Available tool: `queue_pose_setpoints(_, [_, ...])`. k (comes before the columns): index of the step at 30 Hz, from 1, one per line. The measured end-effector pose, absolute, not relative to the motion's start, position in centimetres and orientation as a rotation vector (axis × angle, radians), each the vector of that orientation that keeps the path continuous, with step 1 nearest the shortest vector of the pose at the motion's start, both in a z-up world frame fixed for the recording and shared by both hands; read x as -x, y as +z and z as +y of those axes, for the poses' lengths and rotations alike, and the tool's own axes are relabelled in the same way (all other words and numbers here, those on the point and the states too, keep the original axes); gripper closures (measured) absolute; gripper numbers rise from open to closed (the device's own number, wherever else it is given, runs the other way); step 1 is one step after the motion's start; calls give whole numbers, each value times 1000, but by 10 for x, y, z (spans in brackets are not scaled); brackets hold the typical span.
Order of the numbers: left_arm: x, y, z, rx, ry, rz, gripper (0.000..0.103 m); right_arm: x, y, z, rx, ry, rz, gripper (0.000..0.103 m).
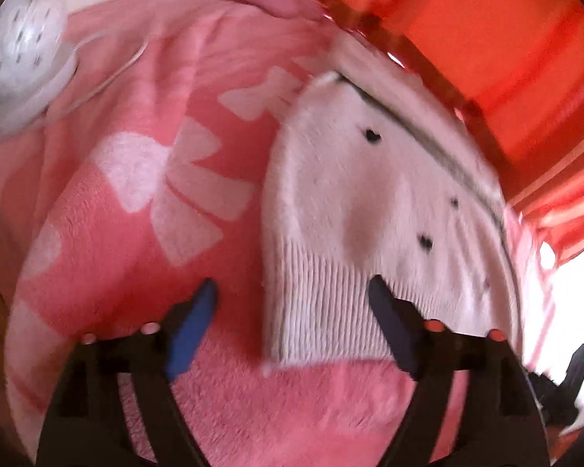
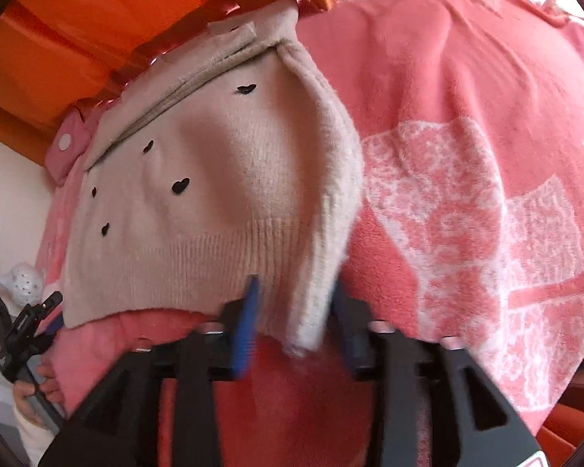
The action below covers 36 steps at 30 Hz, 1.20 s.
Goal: Fold small clothes
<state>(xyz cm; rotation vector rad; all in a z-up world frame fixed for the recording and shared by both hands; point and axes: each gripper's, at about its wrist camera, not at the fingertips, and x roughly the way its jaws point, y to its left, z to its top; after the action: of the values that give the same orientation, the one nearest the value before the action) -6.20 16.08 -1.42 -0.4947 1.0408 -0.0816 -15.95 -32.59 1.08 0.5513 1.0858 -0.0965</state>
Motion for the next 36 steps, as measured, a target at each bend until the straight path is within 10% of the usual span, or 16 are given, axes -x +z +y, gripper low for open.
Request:
queue_pose_setpoints(5, [45, -27, 142, 404, -74, 1122, 24, 148, 2, -322, -580, -94, 1137, 41])
queue_pose_setpoints(6, [45, -26, 136, 372, -82, 1125, 43, 148, 3, -321, -583, -100, 1124, 51])
queue_pose_setpoints(7, [44, -26, 131, 346, -111, 1131, 59, 150, 5, -322, -591, -92, 1101, 91])
queue_pose_setpoints(8, [43, -26, 128, 336, -136, 1150, 92, 154, 7, -324, -601, -95, 1073, 94])
queue_pose_setpoints(9, [46, -25, 130, 356, -150, 1157, 96, 159, 12, -324, -605, -105, 1034, 94])
queue_pose_setpoints(25, [223, 54, 173, 306, -328, 1083, 97, 347, 90, -308, -452, -44, 928, 97])
queue_pose_setpoints(36, [33, 138, 130, 246, -273, 728, 97, 163, 153, -361, -603, -24, 508, 96])
